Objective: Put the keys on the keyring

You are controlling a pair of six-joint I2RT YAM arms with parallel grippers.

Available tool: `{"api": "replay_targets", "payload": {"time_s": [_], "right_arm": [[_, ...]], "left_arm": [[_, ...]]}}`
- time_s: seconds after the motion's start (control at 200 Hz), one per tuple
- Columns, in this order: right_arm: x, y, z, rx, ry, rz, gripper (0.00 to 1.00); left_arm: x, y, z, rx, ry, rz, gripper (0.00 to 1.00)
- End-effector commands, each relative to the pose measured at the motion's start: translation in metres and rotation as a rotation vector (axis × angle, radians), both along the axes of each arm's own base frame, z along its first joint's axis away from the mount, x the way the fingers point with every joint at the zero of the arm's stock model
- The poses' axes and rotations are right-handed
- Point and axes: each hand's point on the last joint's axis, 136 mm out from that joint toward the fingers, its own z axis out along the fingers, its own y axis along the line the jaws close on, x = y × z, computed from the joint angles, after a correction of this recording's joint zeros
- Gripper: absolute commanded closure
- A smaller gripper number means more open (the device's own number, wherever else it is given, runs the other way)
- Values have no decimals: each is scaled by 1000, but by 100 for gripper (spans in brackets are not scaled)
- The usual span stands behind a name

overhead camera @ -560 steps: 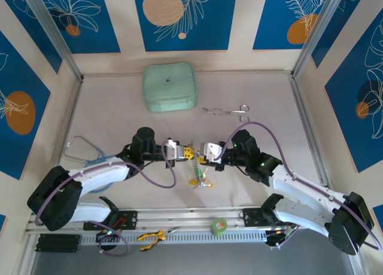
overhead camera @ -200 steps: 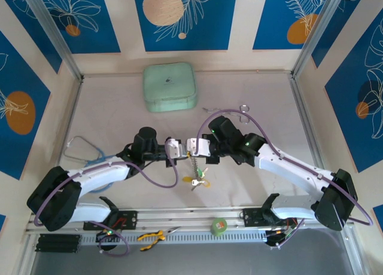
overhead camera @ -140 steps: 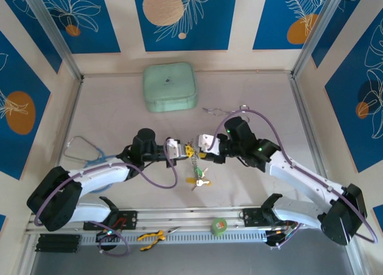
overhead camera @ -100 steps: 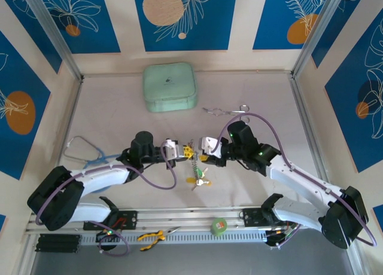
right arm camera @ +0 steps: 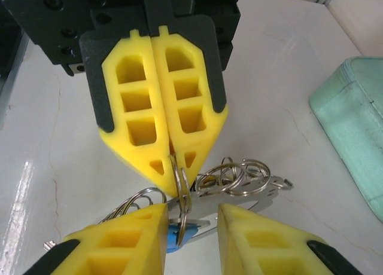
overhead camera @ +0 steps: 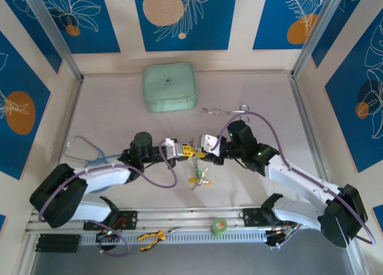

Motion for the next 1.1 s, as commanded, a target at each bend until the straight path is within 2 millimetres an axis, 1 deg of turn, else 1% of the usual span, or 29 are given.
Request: {"api": "replay_targets", "payload": {"time_s": [0.0,0.135,0.275,0.33,0.37,0.385,0.42,0.555,0.685,0.805,1.02,1.095], "right_arm": [[-6,8,5,41,15,42,74],[-7,10,6,42,14,57,80],[-9,13,7,43,16,75,100],[-9,12,7,38,12,77,100],[-10,11,7,27,9,80,100],[-10,11,7,22,6,79,100],[-10,9,6,2,-1,77,100],[-8,1,-5,-147,-28,69,100],[-3,-4,-6,-248,-41,57,100],[-3,0,-4,-293,-50,73,100],[-3,12,-4,-347,-52,97,100],[-4,15,-5,-359,-55,105,100]], "left_arm": [[-10,-2,8,-39,-17,-51,100],[-11,-3,10,-44,-19,-60,100],[-10,-2,10,-44,-20,-54,100],[-6,-1,8,-37,-19,-30,99],[-3,0,5,-26,-23,-3,83],[-1,0,5,-22,-25,9,78],[3,2,2,-5,-28,33,75],[8,6,-6,82,-48,67,75],[9,8,-11,141,-55,67,78],[8,7,-11,146,-60,57,79],[8,4,-2,115,-70,45,80],[7,4,-1,112,-69,40,84]]}}
